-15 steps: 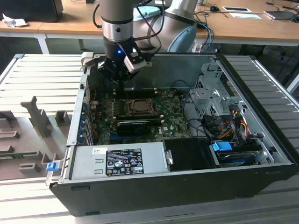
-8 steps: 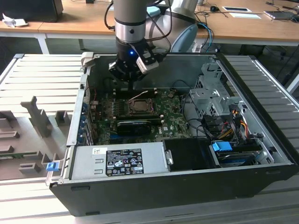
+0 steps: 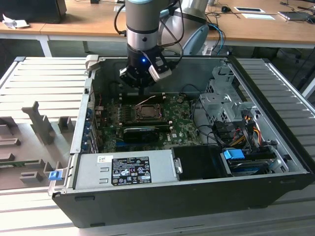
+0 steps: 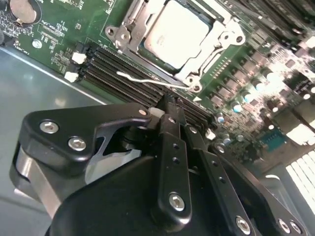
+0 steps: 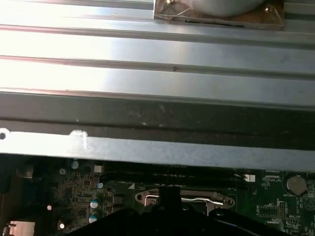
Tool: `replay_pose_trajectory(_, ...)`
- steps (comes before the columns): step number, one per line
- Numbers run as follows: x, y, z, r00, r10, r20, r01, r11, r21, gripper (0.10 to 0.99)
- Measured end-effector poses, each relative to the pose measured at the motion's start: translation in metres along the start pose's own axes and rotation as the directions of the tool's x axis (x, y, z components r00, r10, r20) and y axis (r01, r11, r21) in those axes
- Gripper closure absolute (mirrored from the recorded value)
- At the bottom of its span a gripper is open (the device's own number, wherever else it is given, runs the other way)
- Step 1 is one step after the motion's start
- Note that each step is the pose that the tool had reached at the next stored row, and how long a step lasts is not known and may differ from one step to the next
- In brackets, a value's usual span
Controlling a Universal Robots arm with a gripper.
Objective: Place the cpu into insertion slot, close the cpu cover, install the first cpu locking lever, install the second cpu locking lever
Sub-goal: 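Install the first cpu locking lever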
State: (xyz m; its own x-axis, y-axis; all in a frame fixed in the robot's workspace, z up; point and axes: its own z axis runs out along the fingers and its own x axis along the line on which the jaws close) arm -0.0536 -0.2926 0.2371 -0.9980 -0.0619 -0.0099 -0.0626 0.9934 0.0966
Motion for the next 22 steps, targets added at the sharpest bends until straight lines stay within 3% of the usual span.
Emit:
replay_pose_trajectory(4, -0.0037, 0.0004, 0.0075, 0.9999, -0.013, -0.0013, 0.013, 0.9999, 0.0, 0.98)
replay_pose_trajectory(6, -0.0097, 0.0013, 0.0125, 0.9998, -0.02, -0.002, 0.02, 0.9998, 0.0, 0.98)
replay_pose_trajectory(13, -0.019, 0.0043, 0.0154, 0.9996, -0.027, -0.0025, 0.027, 0.9996, 0.0, 0.98)
replay_pose_trajectory(22, -0.0238, 0.0031, 0.0182, 0.999, -0.045, -0.0045, 0.045, 0.999, 0.0, 0.98)
